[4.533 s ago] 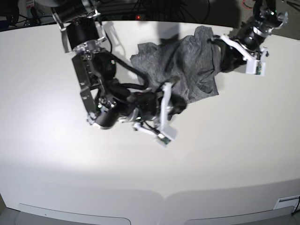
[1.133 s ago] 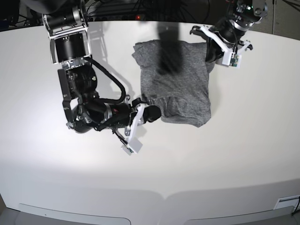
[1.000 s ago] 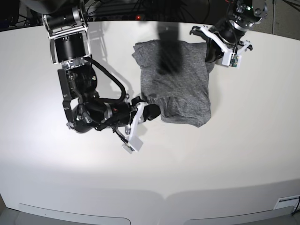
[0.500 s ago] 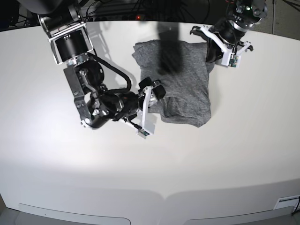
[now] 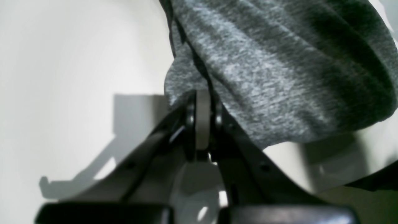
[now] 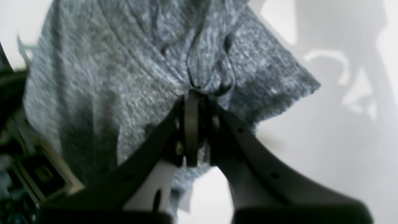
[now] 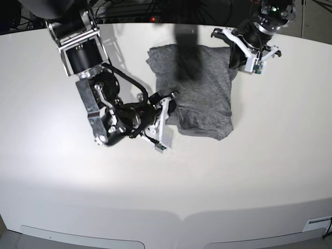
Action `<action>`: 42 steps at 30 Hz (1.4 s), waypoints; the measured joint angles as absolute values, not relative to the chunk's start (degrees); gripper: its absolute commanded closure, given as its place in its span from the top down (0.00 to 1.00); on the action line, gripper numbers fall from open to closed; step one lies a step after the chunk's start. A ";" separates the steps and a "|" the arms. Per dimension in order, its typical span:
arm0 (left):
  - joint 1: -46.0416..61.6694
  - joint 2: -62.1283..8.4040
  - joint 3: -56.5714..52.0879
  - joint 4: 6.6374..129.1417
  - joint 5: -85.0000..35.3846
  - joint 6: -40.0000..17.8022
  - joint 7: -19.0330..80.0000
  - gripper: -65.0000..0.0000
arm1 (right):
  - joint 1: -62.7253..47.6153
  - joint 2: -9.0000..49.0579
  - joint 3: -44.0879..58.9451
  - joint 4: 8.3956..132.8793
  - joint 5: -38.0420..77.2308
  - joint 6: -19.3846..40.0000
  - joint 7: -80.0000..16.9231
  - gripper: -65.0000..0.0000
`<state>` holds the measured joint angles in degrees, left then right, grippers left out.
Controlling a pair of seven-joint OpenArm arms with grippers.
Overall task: Fold the T-shirt properly
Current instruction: 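Tuck and smooth the bundle's edge with the right gripper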
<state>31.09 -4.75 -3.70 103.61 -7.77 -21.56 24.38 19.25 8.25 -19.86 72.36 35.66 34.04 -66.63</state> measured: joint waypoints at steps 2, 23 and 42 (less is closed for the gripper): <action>31.11 -4.75 -3.70 103.61 -7.77 -21.56 24.38 0.00 | 20.75 8.25 -19.86 72.42 35.68 34.04 -68.64 0.04; 31.09 -4.75 -3.70 103.61 -7.79 -19.42 25.52 0.00 | 27.62 8.25 -19.84 72.53 35.66 34.06 -69.10 0.04; 31.11 -4.75 -3.70 103.61 -7.77 -19.46 25.47 0.00 | 27.77 8.25 -19.84 72.53 37.95 34.06 -69.34 0.02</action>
